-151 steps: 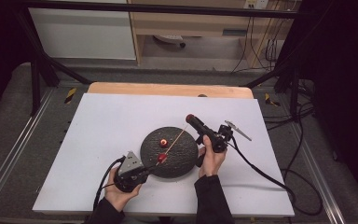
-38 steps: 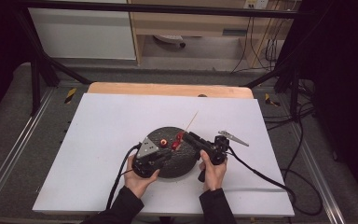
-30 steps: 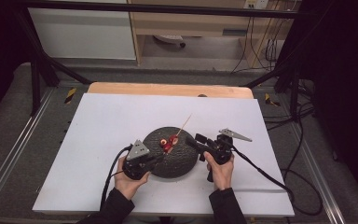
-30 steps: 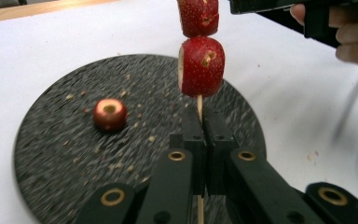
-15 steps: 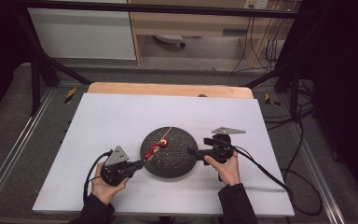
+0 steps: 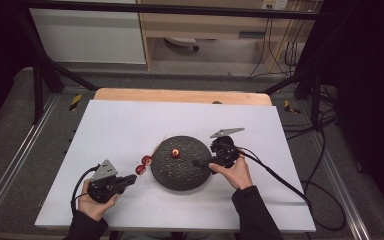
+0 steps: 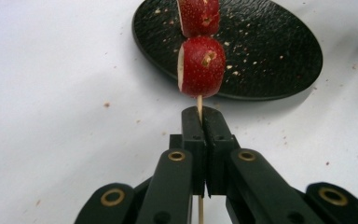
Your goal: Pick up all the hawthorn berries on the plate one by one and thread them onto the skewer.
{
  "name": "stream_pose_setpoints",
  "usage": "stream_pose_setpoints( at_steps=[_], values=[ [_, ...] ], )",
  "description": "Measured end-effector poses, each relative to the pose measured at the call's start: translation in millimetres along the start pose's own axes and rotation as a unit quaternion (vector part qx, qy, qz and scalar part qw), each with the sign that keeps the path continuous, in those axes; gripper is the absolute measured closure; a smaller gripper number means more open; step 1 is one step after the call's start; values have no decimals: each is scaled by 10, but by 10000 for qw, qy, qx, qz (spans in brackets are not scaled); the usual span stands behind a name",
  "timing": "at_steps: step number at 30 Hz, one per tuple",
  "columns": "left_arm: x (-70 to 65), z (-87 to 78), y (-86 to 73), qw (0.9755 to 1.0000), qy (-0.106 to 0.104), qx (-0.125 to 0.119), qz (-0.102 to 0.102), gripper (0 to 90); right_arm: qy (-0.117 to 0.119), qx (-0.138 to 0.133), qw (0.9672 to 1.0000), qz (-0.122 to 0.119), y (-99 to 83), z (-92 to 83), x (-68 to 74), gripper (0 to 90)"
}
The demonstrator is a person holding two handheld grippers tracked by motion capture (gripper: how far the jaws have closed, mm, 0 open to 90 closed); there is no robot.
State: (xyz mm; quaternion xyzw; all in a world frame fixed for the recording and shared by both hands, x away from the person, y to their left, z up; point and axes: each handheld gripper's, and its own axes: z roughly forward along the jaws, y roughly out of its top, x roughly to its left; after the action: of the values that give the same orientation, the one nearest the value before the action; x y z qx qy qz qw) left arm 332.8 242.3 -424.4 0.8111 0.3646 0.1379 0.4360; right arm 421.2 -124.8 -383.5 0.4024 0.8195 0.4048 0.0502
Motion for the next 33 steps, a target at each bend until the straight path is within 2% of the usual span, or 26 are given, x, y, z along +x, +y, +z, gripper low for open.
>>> stream_pose_setpoints(
  at_steps=[6, 12, 15, 21, 26, 29, 33],
  values=[
    [49, -39, -71, 10000, 41, 55, -22, 882, -108, 346, 9991, -201, 182, 149, 75, 84],
    [74, -81, -103, 10000, 59, 31, -64, 883, -136, 707, 9967, -375, 317, 312, 104, 100],
    [71, -80, -109, 9999, 96, 57, -34, 883, -229, 911, 9943, -500, 367, 412, 131, 99],
    [93, -71, -112, 9999, 124, 85, -50, 883, -237, 1215, 9892, -783, 459, 618, 181, 111],
    [101, -68, -113, 9998, 167, 102, -33, 883, -187, 1400, 9856, -932, 550, 760, 192, 154],
    [110, -76, -114, 9998, 172, 97, -43, 882, -173, 1461, 9848, -925, 593, 836, 188, 193],
    [108, -68, -113, 9998, 158, 108, -46, 883, -161, 1599, 9809, -1092, 634, 914, 179, 257]
  ],
)
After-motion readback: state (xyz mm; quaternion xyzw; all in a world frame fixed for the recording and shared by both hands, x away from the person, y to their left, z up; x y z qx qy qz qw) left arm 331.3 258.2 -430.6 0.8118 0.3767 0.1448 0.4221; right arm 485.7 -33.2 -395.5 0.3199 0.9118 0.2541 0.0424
